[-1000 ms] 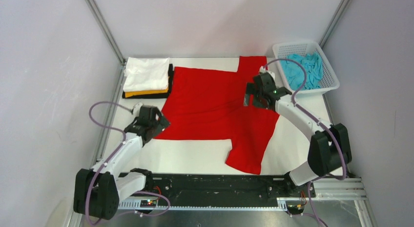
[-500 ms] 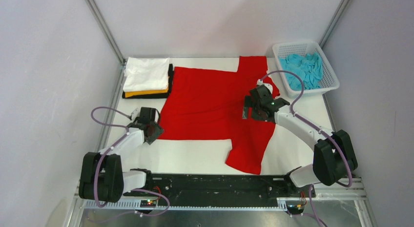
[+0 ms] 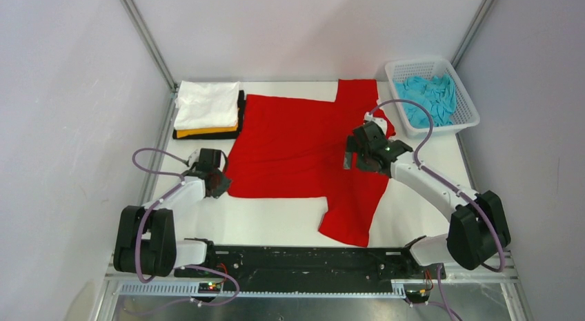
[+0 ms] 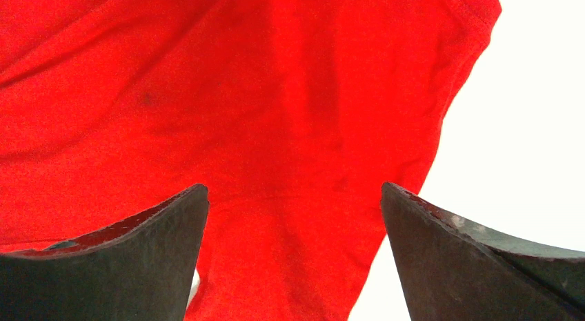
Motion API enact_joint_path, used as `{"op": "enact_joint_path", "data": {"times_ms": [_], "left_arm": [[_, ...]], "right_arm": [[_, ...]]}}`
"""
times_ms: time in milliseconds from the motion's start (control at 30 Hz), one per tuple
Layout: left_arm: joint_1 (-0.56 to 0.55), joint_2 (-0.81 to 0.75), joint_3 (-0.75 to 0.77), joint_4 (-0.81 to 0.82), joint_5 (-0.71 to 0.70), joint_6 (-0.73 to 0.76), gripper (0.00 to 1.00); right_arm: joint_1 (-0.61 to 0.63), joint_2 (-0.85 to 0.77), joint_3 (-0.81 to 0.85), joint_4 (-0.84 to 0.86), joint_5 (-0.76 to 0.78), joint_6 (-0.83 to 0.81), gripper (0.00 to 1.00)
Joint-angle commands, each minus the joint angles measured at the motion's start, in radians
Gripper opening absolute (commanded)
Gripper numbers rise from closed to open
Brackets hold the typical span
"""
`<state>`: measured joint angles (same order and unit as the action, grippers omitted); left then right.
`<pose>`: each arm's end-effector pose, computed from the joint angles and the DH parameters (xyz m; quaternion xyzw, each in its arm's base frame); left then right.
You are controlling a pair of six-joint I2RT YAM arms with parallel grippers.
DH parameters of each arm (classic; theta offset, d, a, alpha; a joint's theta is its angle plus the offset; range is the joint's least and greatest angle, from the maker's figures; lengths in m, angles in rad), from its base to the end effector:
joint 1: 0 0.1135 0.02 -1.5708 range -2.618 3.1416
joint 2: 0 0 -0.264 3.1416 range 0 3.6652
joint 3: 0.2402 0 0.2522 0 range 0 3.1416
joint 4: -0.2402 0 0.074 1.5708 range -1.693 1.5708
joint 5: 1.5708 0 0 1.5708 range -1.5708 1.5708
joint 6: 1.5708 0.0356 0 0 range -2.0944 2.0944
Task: Fold and stack the t-shirts
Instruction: Grab the side of the flattened tshirt closest away from the robot with both arms
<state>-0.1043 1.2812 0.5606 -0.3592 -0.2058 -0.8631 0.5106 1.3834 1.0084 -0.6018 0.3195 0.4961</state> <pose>0.2192 -0.0156 0.1540 -0.3805 0.8870 -0.0242 0.2604 0.2507 0.1276 0.2497 0.0397 0.9444 0.0061 0.3265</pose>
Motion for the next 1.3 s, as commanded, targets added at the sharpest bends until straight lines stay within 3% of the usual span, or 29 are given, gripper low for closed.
{"op": "enact_joint_path", "data": {"times_ms": [0, 233, 467, 1000, 1067, 1267], "left_arm": [[0.004, -0.025, -0.004, -0.019, 0.014, 0.021, 0.00], [0.005, -0.056, -0.022, -0.018, 0.022, 0.030, 0.00], [0.002, -0.075, -0.029, -0.018, 0.020, 0.029, 0.00], [0.003, -0.089, -0.033, -0.019, 0.010, 0.024, 0.00], [0.003, -0.087, -0.034, -0.019, 0.012, 0.023, 0.00], [0.003, -0.117, -0.058, -0.021, 0.014, 0.006, 0.00]], "right_arm": [[0.091, -0.065, -0.013, -0.136, 0.026, 0.010, 0.99], [0.335, -0.179, -0.159, -0.396, -0.099, 0.162, 0.94], [0.441, -0.323, -0.337, -0.279, -0.293, 0.272, 0.74], [0.467, -0.030, -0.408, -0.138, -0.238, 0.294, 0.53], [0.467, -0.011, -0.418, -0.138, -0.228, 0.306, 0.46], [0.471, -0.068, -0.406, -0.206, -0.210, 0.322, 0.14]]}}
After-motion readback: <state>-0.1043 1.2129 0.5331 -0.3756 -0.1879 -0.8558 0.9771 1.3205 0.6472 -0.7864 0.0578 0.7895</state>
